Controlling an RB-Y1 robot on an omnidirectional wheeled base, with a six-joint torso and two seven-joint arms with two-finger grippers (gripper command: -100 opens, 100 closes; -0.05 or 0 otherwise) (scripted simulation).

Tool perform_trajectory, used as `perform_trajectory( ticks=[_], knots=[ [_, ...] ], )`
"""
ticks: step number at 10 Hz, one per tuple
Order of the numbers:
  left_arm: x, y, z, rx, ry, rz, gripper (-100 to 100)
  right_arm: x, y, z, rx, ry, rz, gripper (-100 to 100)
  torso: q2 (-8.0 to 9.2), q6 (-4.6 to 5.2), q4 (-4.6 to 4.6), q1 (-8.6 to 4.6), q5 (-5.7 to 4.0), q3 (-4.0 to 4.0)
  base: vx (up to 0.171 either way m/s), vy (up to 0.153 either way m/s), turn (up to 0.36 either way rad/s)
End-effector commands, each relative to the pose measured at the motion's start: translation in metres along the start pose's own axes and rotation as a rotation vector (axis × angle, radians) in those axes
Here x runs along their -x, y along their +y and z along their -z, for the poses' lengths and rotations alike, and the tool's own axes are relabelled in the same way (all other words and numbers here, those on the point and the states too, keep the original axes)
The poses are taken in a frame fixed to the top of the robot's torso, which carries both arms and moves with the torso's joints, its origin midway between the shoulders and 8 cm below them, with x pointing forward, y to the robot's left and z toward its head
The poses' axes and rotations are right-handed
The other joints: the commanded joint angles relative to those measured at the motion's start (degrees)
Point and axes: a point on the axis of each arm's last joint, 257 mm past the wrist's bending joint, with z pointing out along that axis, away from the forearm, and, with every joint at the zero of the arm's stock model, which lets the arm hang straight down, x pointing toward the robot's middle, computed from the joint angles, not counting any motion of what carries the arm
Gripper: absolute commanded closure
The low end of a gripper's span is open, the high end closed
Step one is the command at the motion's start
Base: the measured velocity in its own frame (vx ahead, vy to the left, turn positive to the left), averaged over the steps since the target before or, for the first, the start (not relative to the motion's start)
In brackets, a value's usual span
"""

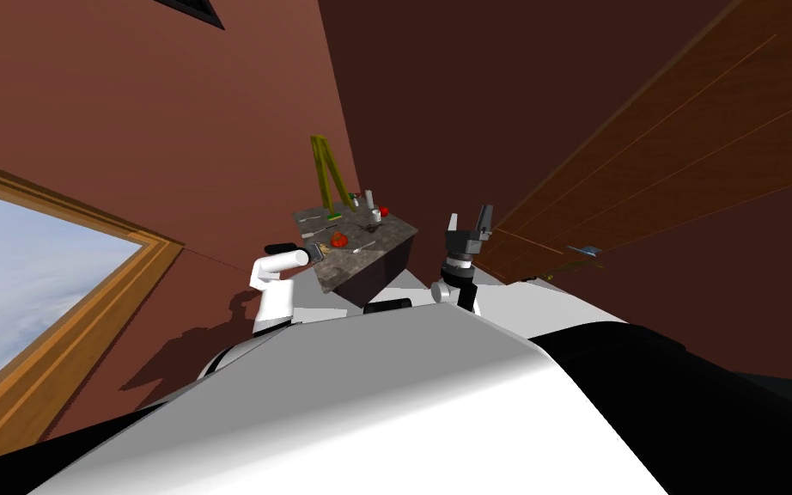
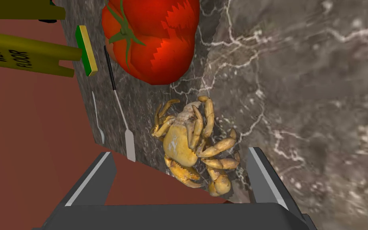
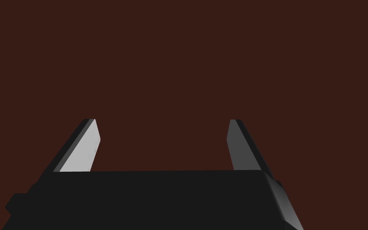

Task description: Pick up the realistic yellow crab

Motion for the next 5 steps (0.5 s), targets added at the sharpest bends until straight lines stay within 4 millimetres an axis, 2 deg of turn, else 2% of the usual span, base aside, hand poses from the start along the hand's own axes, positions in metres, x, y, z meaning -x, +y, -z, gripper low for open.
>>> perform_trajectory(
  ticks=[1, 3, 4, 5],
  knots=[
    [0.015, 0.012, -0.001, 0.046, -0.023, 0.017, -100, 0.0, 0.0, 0.0, 0.0, 0.0, 0.0, 0, 0.0, 0.0, 0.0, 0.0, 0.0, 0.0, 0.035, -0.006, -0.057],
    [0.03, 0.028, -0.001, 0.101, -0.051, 0.036, -100, 0.0, 0.0, 0.0, 0.0, 0.0, 0.0, 0, 0.0, -0.01, 0.0, -0.01, 0.0, 0.0, 0.045, -0.005, -0.048],
    [0.023, 0.022, 0.0, 0.078, -0.041, 0.027, -100, 0.0, 0.0, 0.0, 0.0, 0.0, 0.0, 0, -0.03, 0.0, 0.0, 0.0, 0.0, -0.01, 0.022, 0.001, -0.01],
    [0.024, 0.024, 0.0, 0.084, -0.043, 0.03, 0, 0.0, 0.0, 0.0, 0.0, 0.0, 0.0, 0, 0.04, -0.01, 0.01, 0.01, 0.0, 0.02, 0.0, 0.0, 0.0]
  ],
)
